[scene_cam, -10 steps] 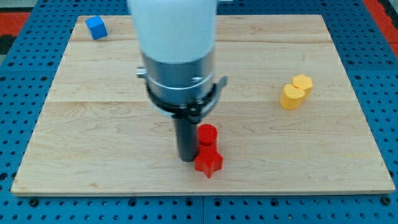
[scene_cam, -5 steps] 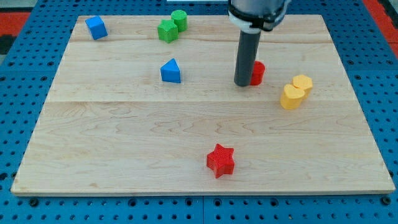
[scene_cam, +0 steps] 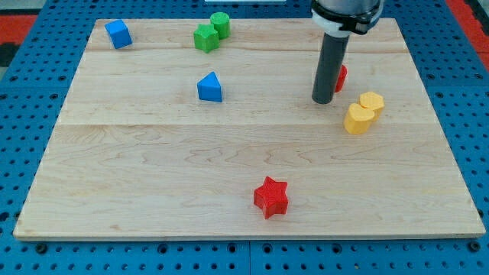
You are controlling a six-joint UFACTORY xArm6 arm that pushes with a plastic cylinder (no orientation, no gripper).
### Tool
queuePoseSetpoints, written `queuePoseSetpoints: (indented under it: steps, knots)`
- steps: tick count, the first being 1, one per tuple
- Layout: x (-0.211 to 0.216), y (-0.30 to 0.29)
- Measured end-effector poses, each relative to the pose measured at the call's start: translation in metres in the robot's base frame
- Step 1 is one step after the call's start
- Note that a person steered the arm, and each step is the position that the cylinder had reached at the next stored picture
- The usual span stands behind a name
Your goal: Slide the red circle towards the top of the board
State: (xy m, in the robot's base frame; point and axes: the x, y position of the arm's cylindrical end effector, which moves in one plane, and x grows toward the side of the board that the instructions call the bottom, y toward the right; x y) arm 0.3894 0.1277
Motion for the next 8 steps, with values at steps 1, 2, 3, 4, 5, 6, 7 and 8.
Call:
queuePoseSetpoints:
  steps: [1,2,3,4,5,6,7,8]
  knots:
    - [-0.029,0.027]
    - [-0.06,0.037]
    - [-0.096,0.037]
    - [-0.102,0.038]
    - [-0.108,0.038]
    - [-0.11,0.041]
    - [-0.11,0.016]
    - [-0.11,-0.014]
